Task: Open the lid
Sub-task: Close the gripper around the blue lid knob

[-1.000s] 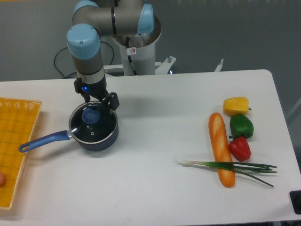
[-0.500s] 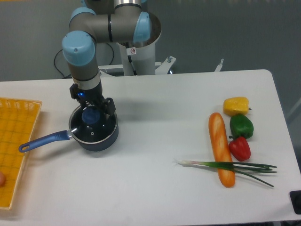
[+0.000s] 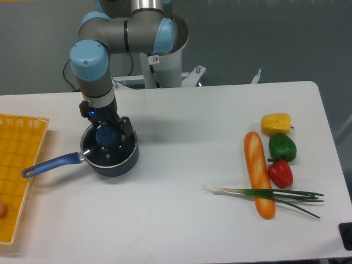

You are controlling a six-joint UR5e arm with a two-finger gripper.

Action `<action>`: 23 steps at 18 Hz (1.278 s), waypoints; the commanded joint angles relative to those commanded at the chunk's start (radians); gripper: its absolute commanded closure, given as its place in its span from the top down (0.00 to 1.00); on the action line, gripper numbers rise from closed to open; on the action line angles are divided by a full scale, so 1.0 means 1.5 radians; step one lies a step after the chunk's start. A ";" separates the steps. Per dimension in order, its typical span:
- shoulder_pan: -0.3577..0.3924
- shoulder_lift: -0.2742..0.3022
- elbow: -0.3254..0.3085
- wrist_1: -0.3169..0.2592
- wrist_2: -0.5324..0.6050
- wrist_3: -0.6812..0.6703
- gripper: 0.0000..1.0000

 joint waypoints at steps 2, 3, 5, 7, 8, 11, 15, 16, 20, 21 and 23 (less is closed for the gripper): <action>-0.002 -0.002 0.000 0.000 0.000 0.000 1.00; -0.002 -0.007 0.000 0.003 0.001 -0.003 1.00; -0.003 -0.010 0.000 0.010 0.002 -0.011 1.00; -0.006 -0.010 0.001 0.010 0.002 -0.011 1.00; -0.007 -0.011 0.002 0.010 0.003 -0.011 1.00; -0.007 -0.015 0.004 0.010 0.003 -0.011 1.00; -0.008 -0.020 0.007 0.010 0.006 -0.010 0.99; -0.009 -0.020 0.007 0.010 0.006 -0.009 0.96; -0.009 -0.020 0.007 0.009 0.006 -0.007 0.85; -0.009 -0.020 0.007 0.009 0.006 -0.007 0.83; -0.008 -0.019 0.007 0.008 0.006 -0.006 0.77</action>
